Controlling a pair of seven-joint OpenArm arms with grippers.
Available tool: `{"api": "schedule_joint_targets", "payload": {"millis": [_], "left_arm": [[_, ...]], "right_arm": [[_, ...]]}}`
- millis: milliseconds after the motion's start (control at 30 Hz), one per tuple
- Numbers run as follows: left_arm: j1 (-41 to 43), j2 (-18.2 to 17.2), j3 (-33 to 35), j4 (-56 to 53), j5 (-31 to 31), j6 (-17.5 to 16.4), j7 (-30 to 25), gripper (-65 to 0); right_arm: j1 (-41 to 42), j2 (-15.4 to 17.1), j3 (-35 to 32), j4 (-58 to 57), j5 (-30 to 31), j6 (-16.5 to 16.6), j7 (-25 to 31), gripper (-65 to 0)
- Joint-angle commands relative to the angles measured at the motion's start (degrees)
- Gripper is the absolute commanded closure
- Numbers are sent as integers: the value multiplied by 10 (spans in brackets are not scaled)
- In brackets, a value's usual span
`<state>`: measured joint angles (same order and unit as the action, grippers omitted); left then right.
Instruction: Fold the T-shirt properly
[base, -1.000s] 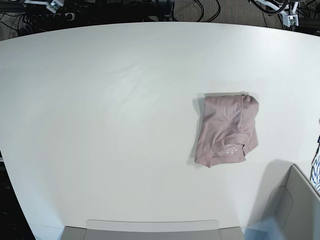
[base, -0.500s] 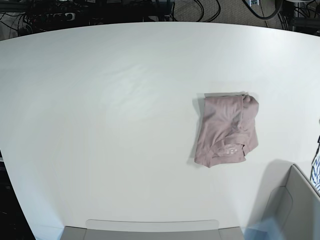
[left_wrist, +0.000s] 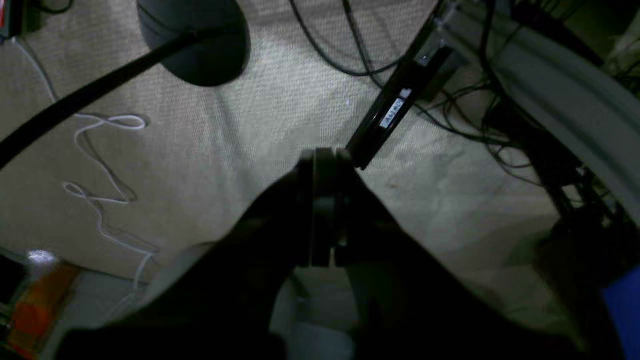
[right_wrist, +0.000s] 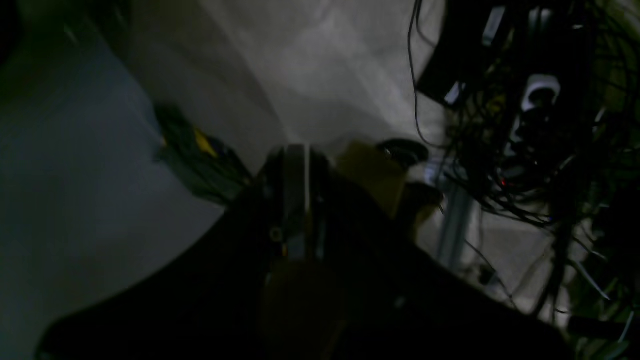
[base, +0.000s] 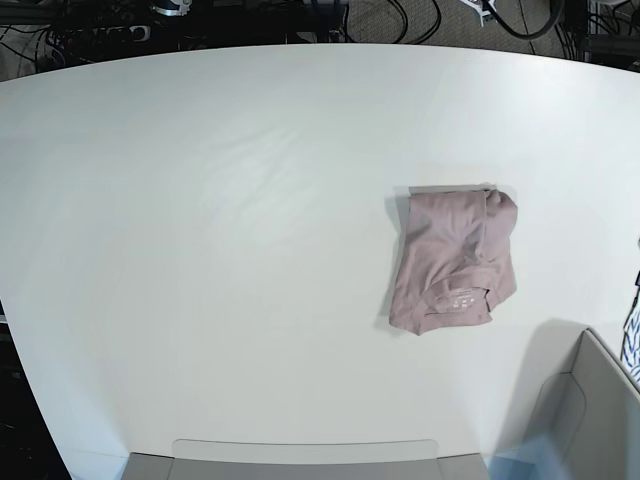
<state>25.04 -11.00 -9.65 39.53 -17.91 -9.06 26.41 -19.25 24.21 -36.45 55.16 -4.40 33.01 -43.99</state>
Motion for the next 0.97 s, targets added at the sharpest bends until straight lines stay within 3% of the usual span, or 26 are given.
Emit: {"api": "schedule_joint_targets", "payload": {"millis": [0,167,233,333,467,600,933], "left_arm": [[-1,-3,15,-10,0,0,-10,0],[-40,-3,70,-76,0,0,-74,0],[-54,-2,87,-99,0,0,-99,0],[-79,-2,115,-149,0,0,-151,0],[-93,-1,148,-200,0,0,-219,0],[-100,0,170,-208,0,0,-230,0],[-104,16,173,-209,0,0,-233,0]], "right_arm": [[16,-1,-12,-11,1,5,-1,-14],[62,-28,-68,-91,0,4,40,-14],[79,-39,-92,-133,0,-14,71,-14],[104,-50,-137,-177,0,-99,97,-14],[134,-55,-225,-198,0,-256,126,-14],[152,-55,-294,-216,0,-356,144,-14],[152,-57,-366,-231,1,-365,145,-15]]}}
